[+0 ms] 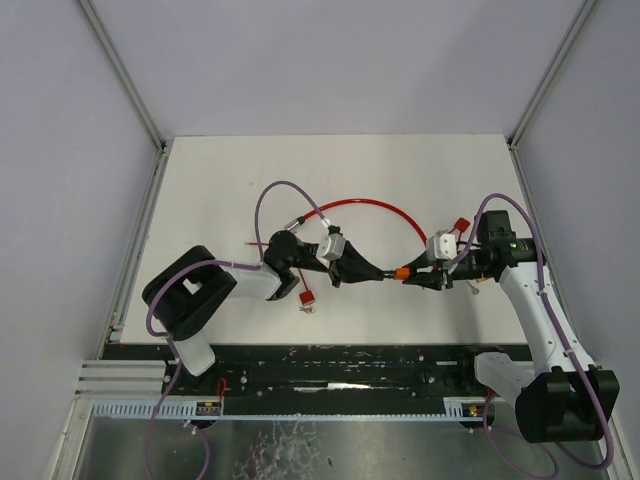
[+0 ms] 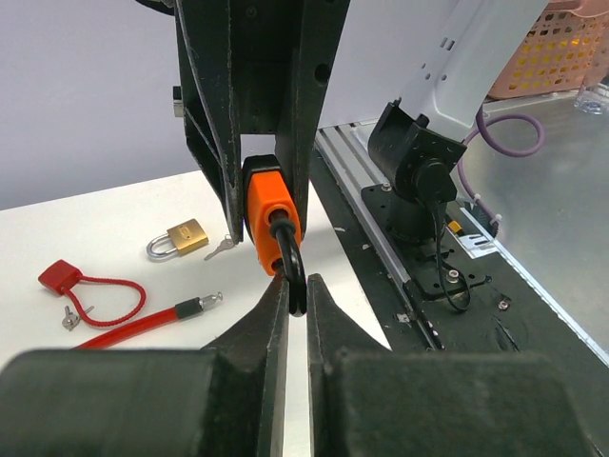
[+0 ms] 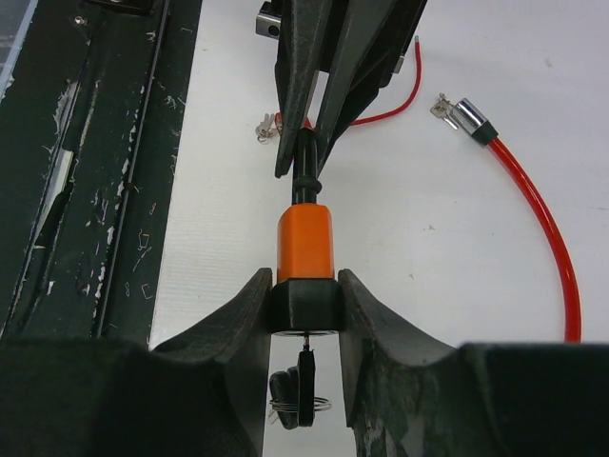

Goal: Lock with the key

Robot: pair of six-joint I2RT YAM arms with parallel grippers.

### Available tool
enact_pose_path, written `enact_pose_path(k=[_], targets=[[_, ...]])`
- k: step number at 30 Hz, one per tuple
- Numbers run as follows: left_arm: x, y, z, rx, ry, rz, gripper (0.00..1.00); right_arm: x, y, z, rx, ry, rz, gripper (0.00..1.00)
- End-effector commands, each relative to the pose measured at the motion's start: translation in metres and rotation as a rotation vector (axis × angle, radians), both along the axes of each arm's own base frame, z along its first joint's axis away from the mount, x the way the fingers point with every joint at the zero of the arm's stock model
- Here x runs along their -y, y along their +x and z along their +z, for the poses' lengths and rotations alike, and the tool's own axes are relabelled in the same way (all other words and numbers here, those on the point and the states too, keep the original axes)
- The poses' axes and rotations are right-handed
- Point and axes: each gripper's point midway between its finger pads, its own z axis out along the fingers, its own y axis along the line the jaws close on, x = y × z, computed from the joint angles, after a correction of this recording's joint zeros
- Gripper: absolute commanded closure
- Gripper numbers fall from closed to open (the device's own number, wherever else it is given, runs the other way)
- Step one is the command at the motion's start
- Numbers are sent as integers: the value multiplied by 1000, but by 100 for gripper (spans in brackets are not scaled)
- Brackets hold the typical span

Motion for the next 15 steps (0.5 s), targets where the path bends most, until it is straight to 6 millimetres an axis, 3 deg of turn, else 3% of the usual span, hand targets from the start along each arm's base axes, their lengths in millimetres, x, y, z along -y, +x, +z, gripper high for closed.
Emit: enact_pose_path(k=[1,15], targets=[[7,-11,11,29,-24,-64,100,-7,6,16,78,76,32,100],[27,-14,7,-1,-48,-84,100,-11,9,24,35,116,21,100]])
